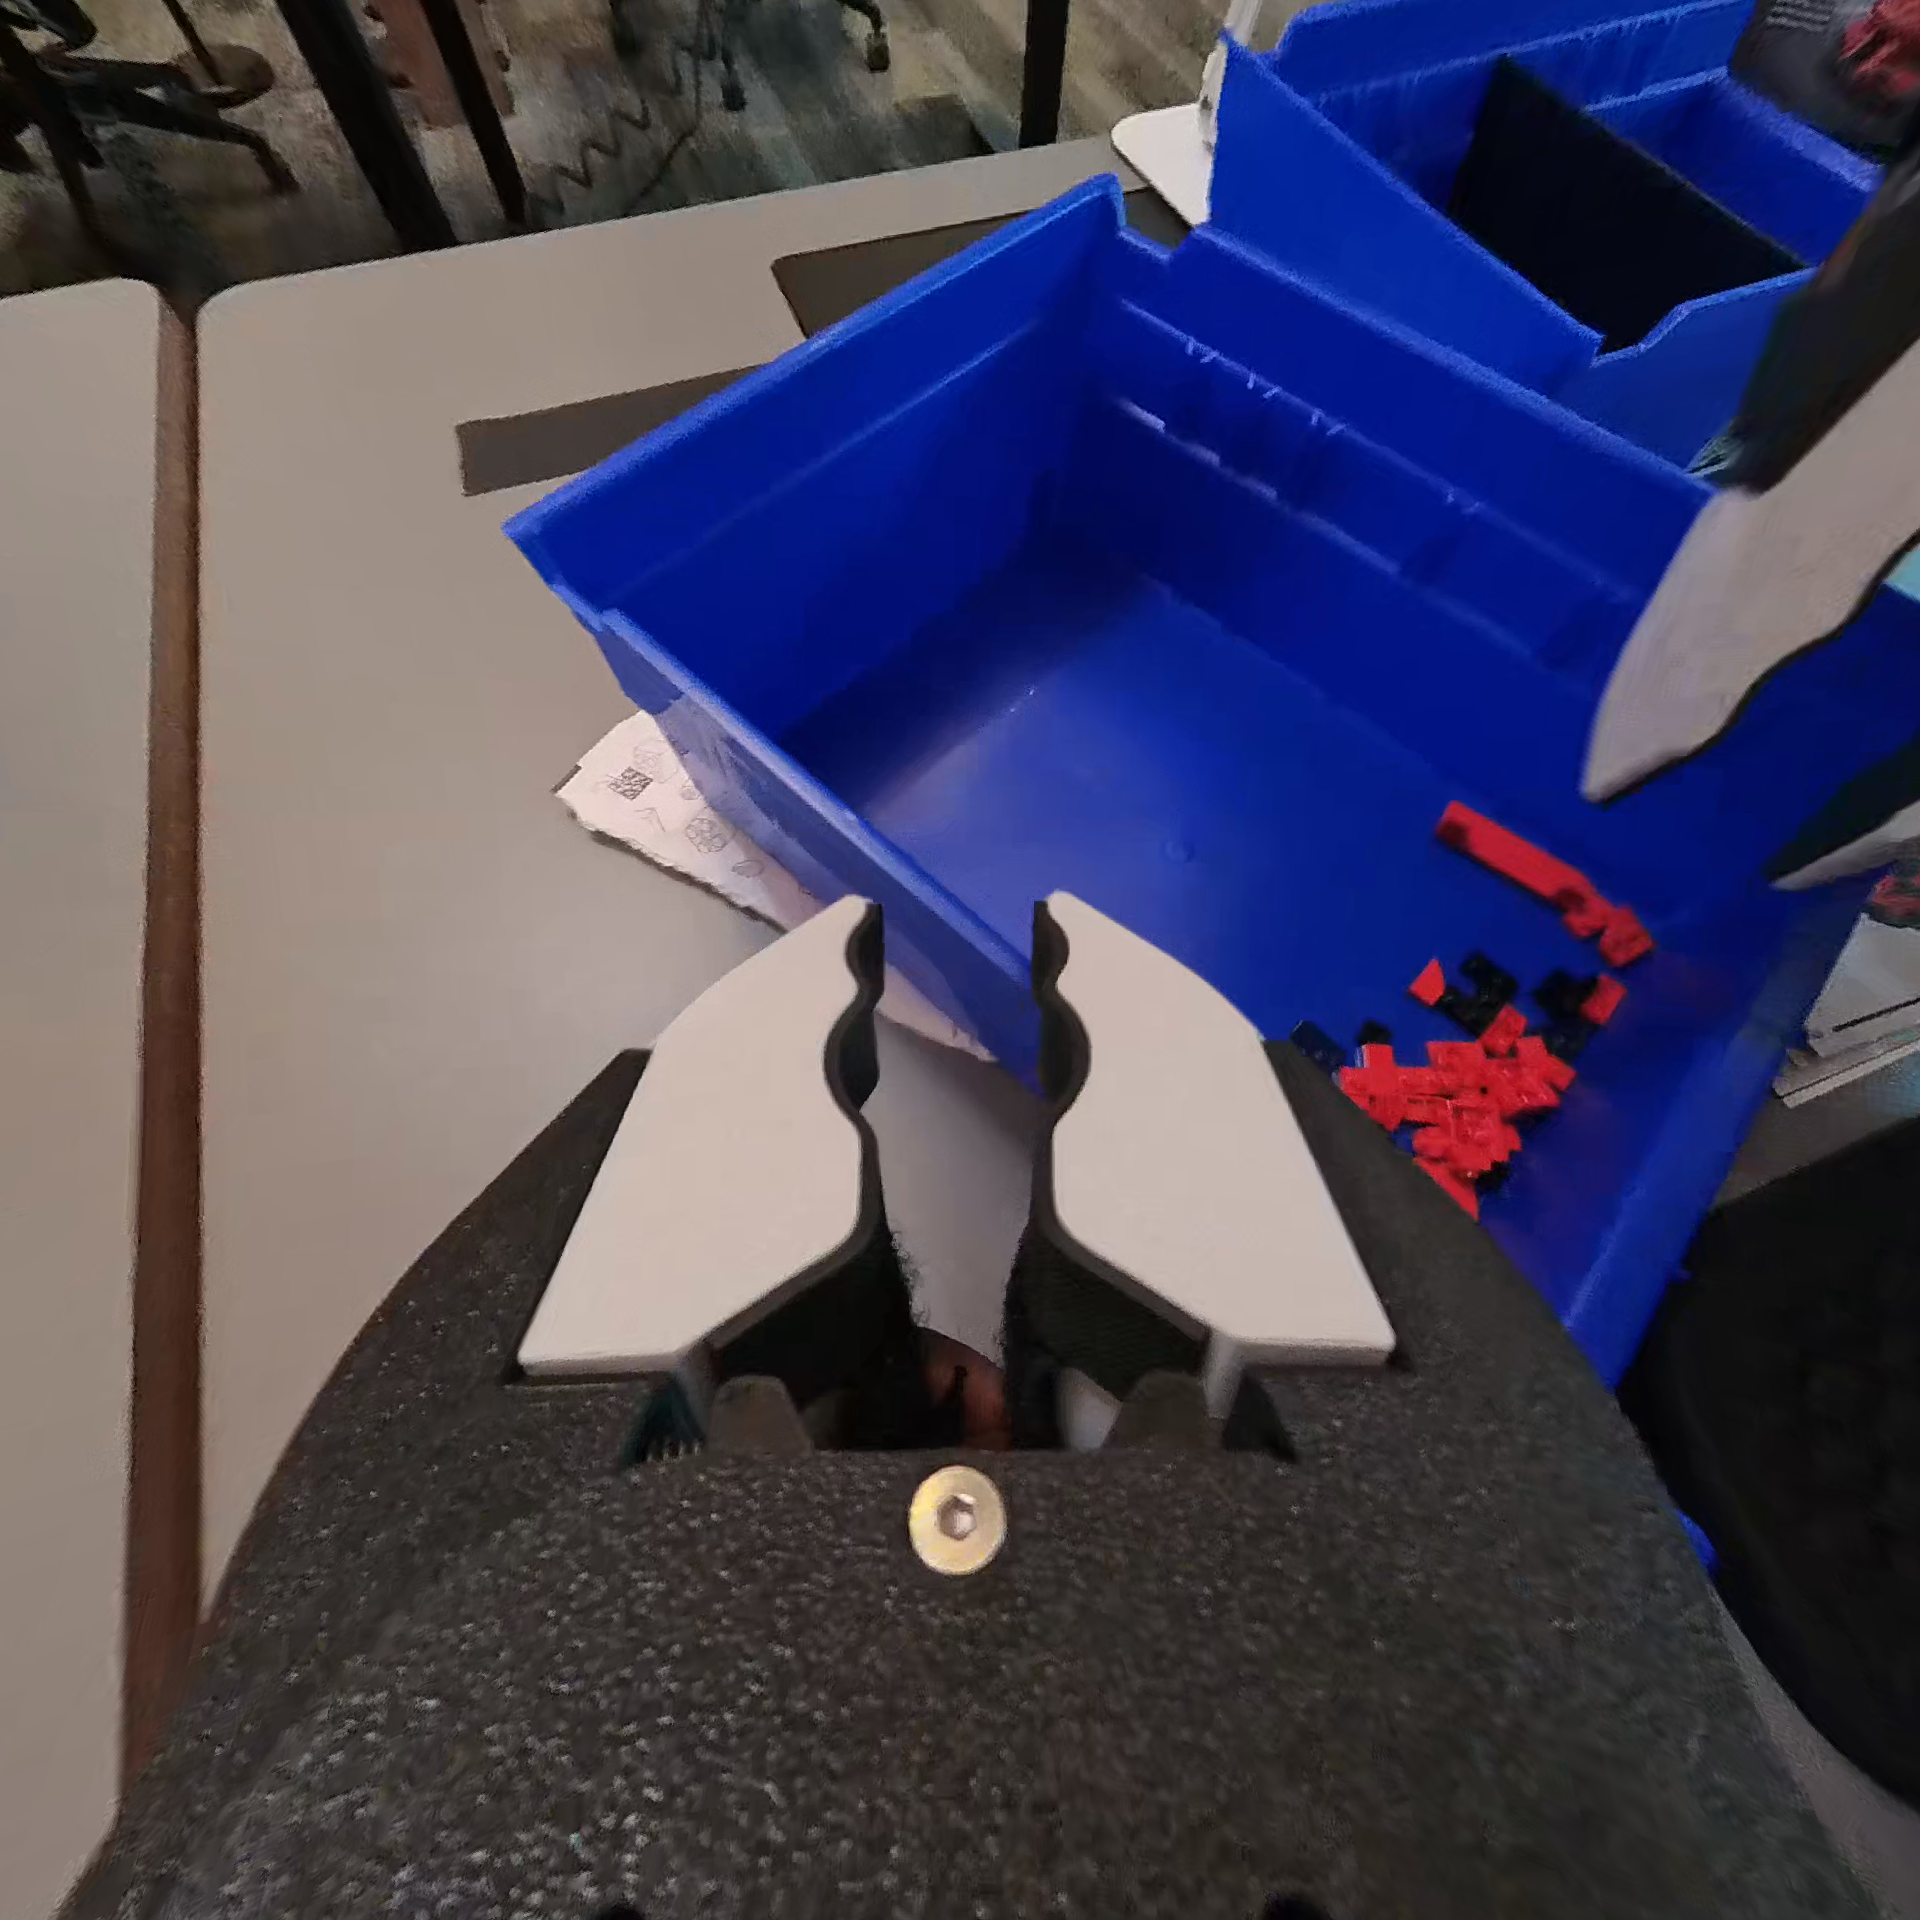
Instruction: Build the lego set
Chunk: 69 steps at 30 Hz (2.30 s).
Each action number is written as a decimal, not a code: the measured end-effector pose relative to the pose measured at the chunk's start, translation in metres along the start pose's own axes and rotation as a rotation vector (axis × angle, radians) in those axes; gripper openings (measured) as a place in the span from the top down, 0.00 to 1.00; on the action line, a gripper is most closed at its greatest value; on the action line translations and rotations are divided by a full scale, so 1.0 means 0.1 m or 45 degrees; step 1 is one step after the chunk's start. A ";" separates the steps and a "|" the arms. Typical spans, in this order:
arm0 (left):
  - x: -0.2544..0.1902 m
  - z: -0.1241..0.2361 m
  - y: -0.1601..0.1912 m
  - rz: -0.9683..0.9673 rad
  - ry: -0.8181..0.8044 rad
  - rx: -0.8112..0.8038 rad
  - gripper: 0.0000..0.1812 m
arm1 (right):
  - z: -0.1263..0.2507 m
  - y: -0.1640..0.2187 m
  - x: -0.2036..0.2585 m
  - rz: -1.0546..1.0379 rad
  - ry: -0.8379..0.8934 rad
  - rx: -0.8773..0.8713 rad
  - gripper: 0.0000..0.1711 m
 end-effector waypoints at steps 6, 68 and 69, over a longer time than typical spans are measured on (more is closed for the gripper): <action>0.01 -0.05 0.02 0.003 0.070 -0.017 0.85 | -0.35 -0.15 -0.13 0.157 -0.196 0.031 0.95; -0.49 0.26 -0.27 -0.233 0.177 -0.344 0.85 | 0.23 1.81 1.91 -1.579 0.263 -0.440 0.97; -0.50 0.24 -0.27 -0.236 0.173 -0.331 0.85 | 0.17 1.81 1.90 -1.579 0.261 -0.371 0.97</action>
Point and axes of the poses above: each gripper's, where its closed fingertips meet, z back along the fingers, y out of its underside, x = y × z across the jaws, the point moved 10 cm from there along z, back along the fingers, and after that the axes turned 8 degrees about x, right-handed, at the moved point
